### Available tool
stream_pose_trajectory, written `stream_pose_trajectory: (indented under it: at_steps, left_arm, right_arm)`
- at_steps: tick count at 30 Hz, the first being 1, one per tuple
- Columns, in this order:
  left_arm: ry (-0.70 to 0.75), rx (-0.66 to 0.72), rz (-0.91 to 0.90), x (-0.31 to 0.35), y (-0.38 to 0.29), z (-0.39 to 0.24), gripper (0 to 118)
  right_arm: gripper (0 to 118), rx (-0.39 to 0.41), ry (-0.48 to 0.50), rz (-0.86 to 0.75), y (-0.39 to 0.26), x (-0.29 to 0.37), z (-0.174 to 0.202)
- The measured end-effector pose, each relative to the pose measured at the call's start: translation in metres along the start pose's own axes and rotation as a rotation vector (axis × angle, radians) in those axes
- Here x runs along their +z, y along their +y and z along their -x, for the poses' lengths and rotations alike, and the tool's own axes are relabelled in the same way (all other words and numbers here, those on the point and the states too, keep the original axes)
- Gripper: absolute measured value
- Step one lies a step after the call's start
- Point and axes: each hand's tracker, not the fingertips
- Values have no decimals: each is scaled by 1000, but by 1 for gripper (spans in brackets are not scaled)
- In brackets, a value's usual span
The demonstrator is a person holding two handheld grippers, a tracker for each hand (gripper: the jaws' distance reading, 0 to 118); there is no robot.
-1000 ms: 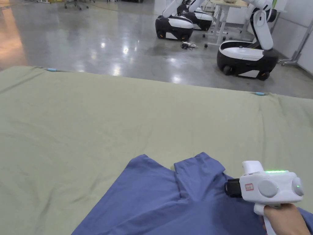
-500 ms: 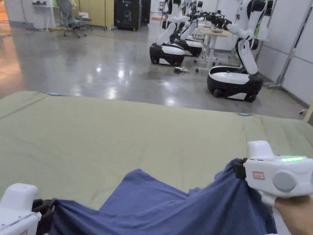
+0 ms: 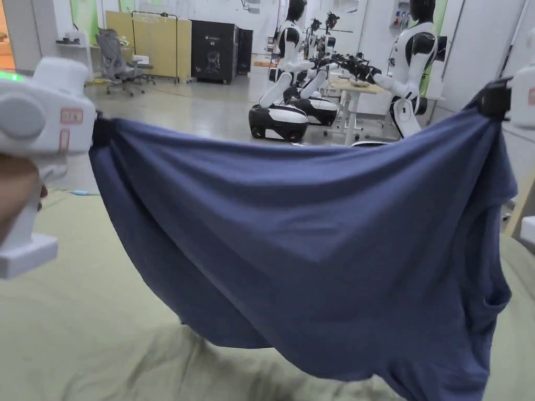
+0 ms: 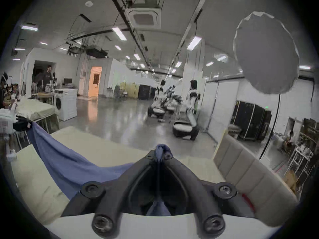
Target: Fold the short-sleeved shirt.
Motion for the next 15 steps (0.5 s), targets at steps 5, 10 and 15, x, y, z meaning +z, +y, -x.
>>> stream_pose_trajectory:
  at_steps: [5, 10, 15]
  left_arm:
    - [85, -72, -105, -6, 80, 2, 2]
    - [150, -118, -176, 3, 125, 2, 2]
    - [153, -140, -175, -6, 105, -3, 2]
  right_arm:
    - [7, 30, -59, -49, 49, -12, -19]
    - [7, -38, -39, -106, 79, -21, -29]
    - [7, -87, -22, -97, 57, -46, -32]
